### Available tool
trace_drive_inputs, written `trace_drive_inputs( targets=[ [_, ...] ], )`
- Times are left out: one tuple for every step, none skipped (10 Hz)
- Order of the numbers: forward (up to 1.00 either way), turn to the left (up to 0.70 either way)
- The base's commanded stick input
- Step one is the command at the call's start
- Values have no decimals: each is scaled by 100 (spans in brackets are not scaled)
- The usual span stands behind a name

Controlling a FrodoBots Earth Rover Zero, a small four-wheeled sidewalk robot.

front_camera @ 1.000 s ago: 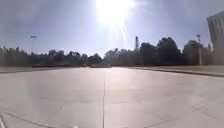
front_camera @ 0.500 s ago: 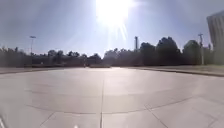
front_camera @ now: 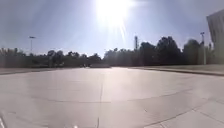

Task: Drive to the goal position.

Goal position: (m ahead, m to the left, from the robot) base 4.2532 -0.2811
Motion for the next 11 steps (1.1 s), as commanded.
trace_drive_inputs(
  targets=[
    [70, -1],
    [70, -1],
    [70, -1],
    [70, -1],
    [70, -1],
    [70, -1],
    [70, -1],
    [70, -1],
    [70, -1],
    [70, -1],
    [70, -1]
  ],
)
